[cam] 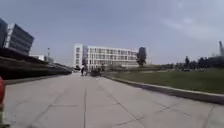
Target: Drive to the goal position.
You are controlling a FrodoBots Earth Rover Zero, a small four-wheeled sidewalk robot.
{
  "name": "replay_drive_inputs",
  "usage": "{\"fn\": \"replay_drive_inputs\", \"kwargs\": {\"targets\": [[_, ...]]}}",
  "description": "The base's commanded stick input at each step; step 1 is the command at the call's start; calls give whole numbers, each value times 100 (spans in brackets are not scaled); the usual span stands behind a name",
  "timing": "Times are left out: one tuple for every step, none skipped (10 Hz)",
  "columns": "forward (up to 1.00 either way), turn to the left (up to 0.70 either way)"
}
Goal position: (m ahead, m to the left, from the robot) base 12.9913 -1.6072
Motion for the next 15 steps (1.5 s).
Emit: {"fn": "replay_drive_inputs", "kwargs": {"targets": [[70,35],[70,35],[70,35],[70,35],[70,35],[70,35],[70,35],[70,35],[70,35],[70,0],[70,0],[70,0],[70,0],[70,0],[70,0]]}}
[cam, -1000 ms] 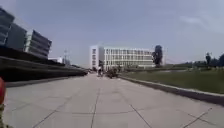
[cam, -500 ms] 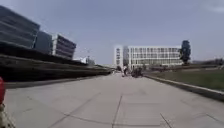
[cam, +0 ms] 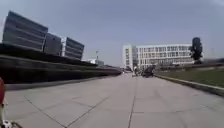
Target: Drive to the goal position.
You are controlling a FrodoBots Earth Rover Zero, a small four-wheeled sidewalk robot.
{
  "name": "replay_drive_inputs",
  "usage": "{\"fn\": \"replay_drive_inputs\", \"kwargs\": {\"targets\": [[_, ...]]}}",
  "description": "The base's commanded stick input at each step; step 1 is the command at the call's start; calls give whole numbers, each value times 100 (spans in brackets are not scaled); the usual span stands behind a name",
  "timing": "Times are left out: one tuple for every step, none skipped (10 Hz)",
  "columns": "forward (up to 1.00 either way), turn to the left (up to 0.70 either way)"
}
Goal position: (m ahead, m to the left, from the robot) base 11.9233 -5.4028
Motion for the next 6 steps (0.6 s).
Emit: {"fn": "replay_drive_inputs", "kwargs": {"targets": [[70,0],[70,0],[70,0],[70,0],[70,0],[70,0]]}}
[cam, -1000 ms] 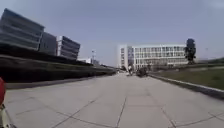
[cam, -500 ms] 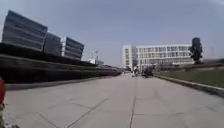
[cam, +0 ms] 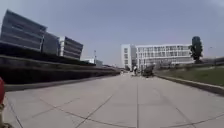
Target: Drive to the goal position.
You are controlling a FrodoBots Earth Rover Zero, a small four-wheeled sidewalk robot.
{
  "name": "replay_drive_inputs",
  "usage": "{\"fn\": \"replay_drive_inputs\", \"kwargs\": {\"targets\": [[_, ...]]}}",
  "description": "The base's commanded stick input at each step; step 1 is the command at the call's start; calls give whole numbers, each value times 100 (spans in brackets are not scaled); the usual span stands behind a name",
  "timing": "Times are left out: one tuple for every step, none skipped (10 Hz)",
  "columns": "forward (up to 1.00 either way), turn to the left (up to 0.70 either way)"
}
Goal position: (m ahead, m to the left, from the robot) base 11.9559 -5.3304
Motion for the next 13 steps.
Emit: {"fn": "replay_drive_inputs", "kwargs": {"targets": [[70,0],[70,0],[70,0],[70,0],[70,0],[70,0],[70,0],[70,0],[70,0],[70,0],[70,0],[70,0],[70,0]]}}
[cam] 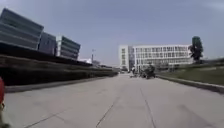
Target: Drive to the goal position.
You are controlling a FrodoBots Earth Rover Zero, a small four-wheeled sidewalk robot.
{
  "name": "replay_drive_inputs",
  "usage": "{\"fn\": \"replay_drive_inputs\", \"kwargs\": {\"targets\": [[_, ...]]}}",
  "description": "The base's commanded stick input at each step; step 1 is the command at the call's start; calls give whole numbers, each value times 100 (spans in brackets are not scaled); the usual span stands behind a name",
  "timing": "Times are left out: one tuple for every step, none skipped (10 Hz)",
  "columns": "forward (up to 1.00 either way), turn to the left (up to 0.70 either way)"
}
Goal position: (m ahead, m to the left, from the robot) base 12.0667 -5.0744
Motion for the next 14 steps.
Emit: {"fn": "replay_drive_inputs", "kwargs": {"targets": [[70,0],[70,0],[70,0],[70,0],[70,0],[70,0],[70,0],[70,0],[70,0],[70,0],[70,0],[70,0],[70,0],[70,0]]}}
